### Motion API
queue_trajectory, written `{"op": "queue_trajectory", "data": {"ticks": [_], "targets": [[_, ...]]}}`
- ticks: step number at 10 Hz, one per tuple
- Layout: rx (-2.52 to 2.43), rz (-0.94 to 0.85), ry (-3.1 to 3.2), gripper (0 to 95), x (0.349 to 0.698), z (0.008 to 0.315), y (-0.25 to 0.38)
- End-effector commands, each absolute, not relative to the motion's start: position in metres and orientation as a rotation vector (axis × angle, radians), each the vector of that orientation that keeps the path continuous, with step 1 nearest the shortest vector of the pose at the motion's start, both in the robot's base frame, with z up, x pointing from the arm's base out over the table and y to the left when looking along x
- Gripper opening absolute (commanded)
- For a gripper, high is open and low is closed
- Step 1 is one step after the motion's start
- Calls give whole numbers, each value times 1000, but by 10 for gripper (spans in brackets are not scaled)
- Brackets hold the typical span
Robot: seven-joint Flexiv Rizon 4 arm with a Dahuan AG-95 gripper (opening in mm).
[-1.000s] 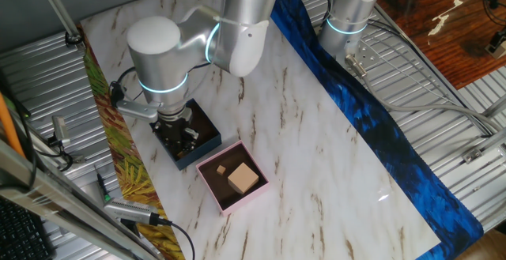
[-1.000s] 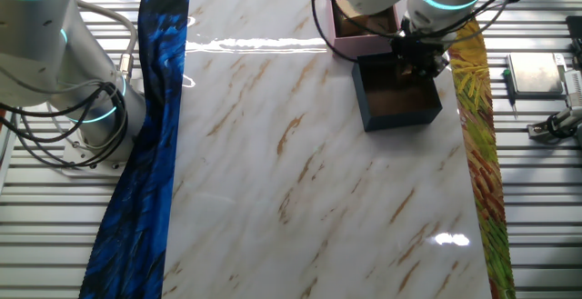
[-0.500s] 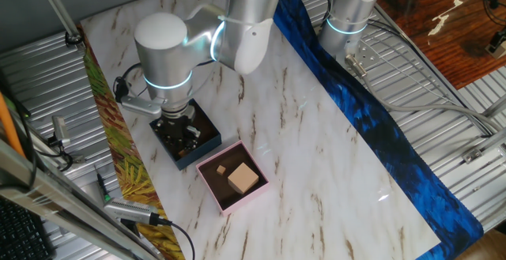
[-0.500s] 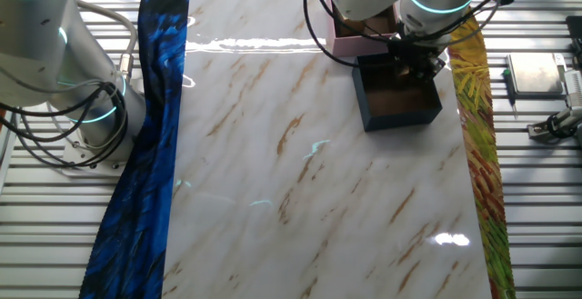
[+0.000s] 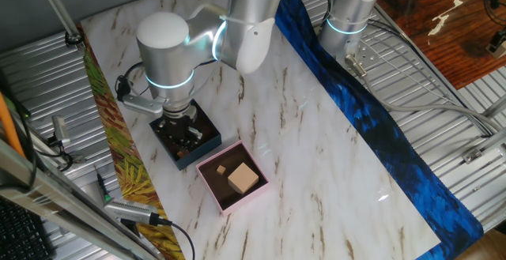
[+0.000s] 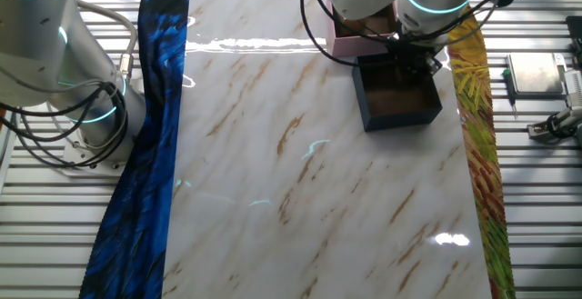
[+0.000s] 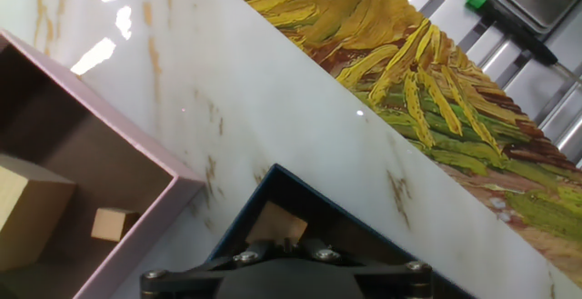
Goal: Move an object from one box to another
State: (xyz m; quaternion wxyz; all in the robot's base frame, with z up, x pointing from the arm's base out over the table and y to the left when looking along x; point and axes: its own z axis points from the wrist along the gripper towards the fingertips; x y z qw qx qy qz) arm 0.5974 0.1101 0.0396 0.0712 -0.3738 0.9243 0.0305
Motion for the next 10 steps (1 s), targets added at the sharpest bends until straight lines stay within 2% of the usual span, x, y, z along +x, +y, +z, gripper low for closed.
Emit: {"op": "queue_trajectory", "data": {"ticks": [1,3,4,6,7,10], "targets": [[-1126,89,2778,0,594,41,109],[-1137,92,2776,0,591,43,107],[-1146,96,2770,190,592,43,107],[-1151,106,2763,190,592,44,108],[-1156,111,2758,380,593,44,108],[-1183,95,2752,380,595,44,110]]}}
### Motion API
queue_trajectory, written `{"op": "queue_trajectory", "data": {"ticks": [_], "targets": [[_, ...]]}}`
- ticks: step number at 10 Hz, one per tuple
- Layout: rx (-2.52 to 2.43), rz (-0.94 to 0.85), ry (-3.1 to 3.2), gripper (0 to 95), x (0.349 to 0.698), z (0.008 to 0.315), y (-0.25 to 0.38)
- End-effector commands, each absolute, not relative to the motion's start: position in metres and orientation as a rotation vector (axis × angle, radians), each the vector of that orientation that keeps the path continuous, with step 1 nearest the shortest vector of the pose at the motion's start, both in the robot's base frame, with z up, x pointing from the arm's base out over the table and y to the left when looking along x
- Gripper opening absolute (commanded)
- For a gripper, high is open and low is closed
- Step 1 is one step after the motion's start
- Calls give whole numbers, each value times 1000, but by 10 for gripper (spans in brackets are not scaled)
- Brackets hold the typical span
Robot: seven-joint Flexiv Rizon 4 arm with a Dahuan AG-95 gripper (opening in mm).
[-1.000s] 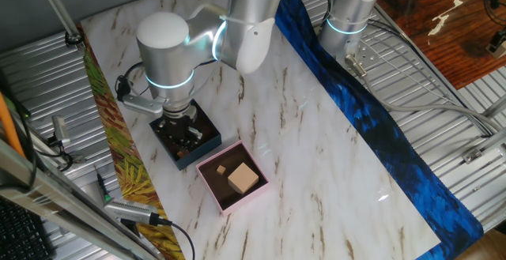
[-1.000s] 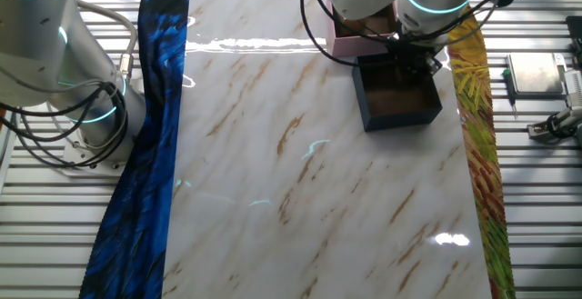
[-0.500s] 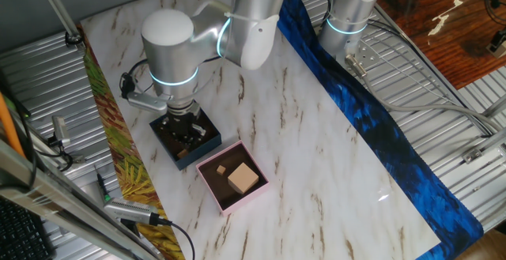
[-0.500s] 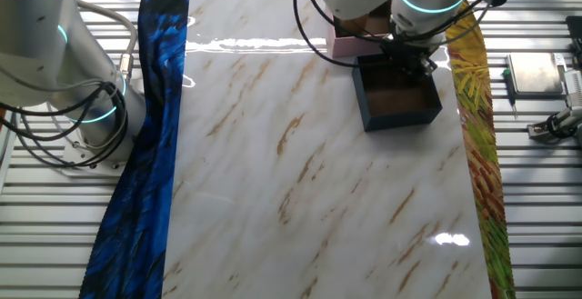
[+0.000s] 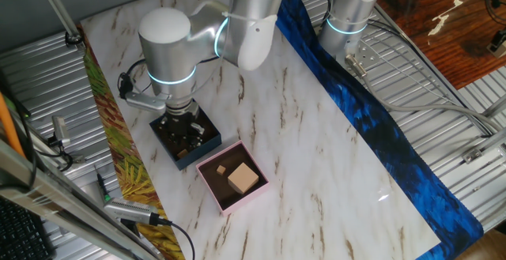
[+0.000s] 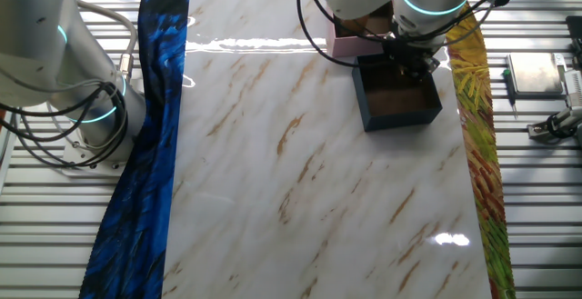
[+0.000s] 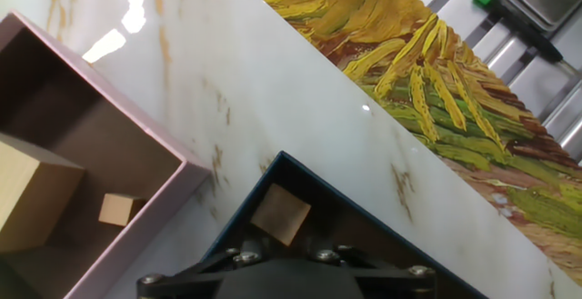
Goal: Move an object from one box to another
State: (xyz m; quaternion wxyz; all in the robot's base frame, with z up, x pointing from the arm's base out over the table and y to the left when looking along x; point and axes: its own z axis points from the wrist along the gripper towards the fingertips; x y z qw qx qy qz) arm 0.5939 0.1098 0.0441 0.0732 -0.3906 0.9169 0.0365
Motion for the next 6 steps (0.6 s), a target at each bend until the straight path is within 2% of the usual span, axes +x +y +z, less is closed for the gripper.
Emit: {"op": "queue_trajectory", "data": {"ticks": [1,6], "targets": [[-1190,88,2752,380,594,43,109],[-1187,76,2758,380,598,37,113]]}}
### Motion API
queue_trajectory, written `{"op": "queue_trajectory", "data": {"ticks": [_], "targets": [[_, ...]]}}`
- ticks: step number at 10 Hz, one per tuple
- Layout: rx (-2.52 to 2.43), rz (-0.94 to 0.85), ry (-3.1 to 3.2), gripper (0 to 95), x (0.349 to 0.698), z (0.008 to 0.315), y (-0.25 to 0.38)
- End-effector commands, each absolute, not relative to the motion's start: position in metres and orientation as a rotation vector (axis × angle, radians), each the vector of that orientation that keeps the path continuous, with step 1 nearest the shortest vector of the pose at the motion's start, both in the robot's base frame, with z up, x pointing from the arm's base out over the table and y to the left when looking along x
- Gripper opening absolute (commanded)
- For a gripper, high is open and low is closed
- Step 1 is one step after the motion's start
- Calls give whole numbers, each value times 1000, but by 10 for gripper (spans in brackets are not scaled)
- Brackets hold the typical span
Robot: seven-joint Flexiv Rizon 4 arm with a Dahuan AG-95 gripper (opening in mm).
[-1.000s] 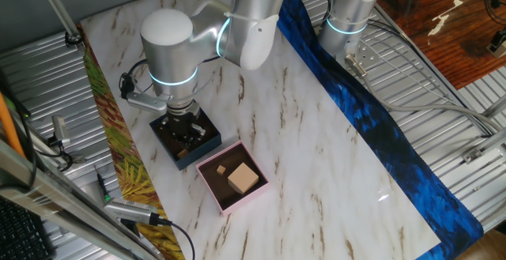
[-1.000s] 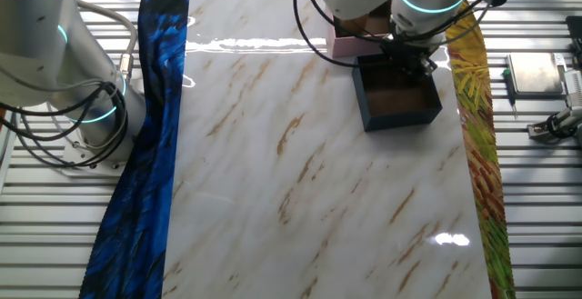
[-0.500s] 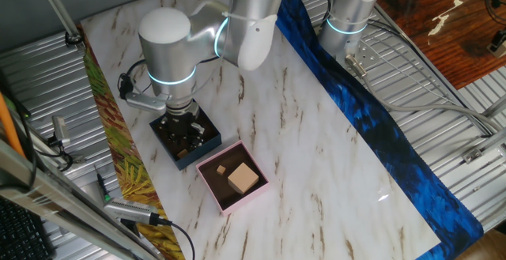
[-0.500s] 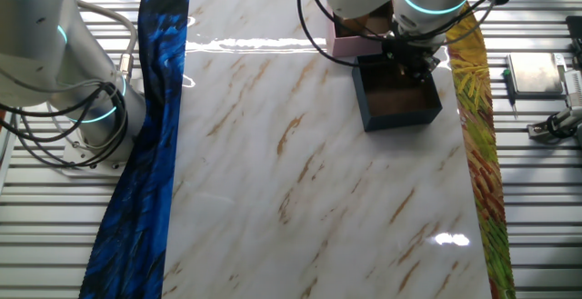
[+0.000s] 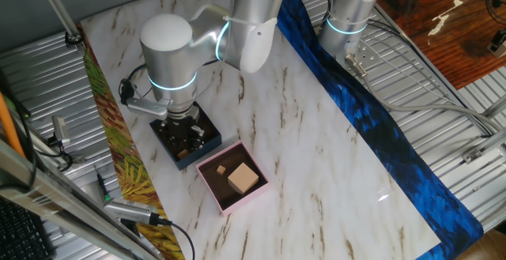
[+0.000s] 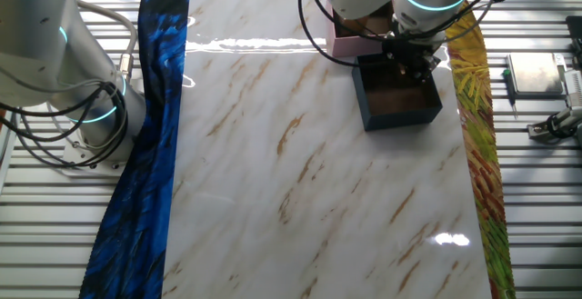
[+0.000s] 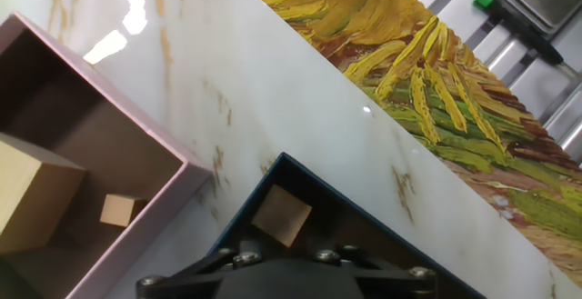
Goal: Move an object from one box to another
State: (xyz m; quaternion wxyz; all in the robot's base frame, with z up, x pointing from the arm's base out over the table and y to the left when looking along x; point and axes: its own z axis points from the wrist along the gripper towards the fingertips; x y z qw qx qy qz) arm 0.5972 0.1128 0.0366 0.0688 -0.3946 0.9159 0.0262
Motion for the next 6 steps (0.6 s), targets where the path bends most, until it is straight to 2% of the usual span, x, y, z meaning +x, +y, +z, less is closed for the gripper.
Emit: {"op": "queue_trajectory", "data": {"ticks": [1,2,3,4,6], "targets": [[-1186,73,2760,380,598,36,113],[-1182,71,2762,190,598,36,113],[-1173,72,2766,190,598,36,113],[-1169,74,2767,0,598,36,113],[-1163,74,2770,0,598,36,113]]}}
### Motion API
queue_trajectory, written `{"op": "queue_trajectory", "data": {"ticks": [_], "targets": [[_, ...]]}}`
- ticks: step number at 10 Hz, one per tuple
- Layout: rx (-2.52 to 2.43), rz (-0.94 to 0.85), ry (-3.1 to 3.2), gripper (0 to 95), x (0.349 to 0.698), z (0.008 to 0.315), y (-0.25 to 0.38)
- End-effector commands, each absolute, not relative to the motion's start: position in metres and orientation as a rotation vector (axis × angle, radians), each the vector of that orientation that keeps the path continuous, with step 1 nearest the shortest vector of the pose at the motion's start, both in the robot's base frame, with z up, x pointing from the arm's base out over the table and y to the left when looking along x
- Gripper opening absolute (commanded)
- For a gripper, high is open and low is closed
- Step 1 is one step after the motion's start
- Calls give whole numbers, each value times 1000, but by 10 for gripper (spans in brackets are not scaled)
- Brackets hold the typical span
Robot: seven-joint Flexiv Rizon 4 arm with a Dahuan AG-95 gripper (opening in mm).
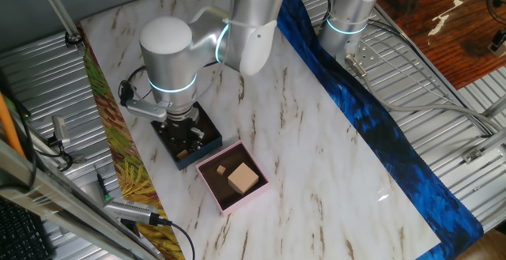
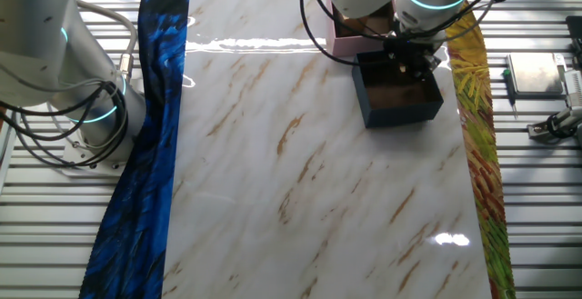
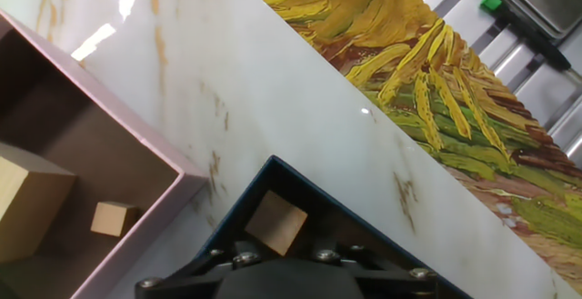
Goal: Move an object from one box to another
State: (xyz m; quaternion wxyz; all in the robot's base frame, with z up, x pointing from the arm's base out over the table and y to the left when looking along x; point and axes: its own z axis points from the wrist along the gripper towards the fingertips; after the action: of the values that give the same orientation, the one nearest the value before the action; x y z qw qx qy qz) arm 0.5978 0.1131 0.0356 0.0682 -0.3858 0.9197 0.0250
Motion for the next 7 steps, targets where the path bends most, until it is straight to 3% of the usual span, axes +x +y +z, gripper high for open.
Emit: {"op": "queue_trajectory", "data": {"ticks": [1,7], "targets": [[-1164,71,2771,0,598,36,113],[-1148,126,2869,0,598,36,113]]}}
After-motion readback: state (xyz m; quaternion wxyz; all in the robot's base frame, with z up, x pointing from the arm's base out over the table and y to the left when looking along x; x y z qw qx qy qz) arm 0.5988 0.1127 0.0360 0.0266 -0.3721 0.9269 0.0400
